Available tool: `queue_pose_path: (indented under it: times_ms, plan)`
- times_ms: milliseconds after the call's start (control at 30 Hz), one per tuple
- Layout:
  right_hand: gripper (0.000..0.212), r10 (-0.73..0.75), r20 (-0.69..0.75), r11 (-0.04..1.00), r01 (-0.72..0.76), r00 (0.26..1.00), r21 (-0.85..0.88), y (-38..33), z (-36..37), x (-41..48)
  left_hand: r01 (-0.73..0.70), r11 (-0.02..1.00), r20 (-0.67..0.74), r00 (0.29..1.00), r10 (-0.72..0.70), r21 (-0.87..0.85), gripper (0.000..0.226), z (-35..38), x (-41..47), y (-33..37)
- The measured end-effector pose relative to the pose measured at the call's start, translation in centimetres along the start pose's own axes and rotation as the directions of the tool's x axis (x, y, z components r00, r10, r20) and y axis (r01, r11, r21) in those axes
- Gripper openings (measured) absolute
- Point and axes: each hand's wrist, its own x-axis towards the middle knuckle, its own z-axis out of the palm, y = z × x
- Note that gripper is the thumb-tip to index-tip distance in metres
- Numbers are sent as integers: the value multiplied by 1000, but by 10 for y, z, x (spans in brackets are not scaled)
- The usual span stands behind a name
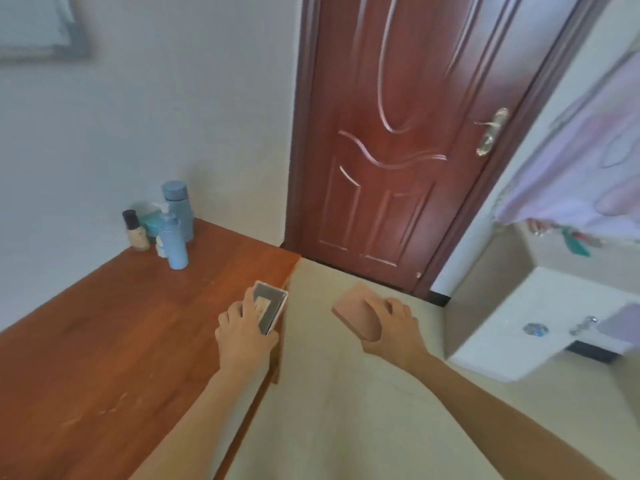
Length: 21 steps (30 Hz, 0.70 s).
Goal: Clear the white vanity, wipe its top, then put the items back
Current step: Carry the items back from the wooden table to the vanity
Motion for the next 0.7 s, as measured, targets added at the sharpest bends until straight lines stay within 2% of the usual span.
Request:
queue_pose_path:
  times_ms: [167,233,367,533,700]
  plan:
    - [85,222,-130,975,-216,966,58,129,-34,-80,-284,956,97,956,277,67,82,61,-38,118]
    - [85,288,-170,958,-281,943,65,179,-47,-116,-367,930,121,924,363,14,81,93,-62,162]
    - [85,395,-247,919,-373,885,130,278,-70,-192,-427,891,192,872,451,-157,85,160,-128,243]
    - [89,482,-285,876,-452,829,167,372,-99,-282,-553,785,306,724,618,-279,91,218,-195,334]
    - [87,577,-361,816,-538,733,211,431,-126,-327,-666,669,274,611,743,-329,86,239,-235,427]
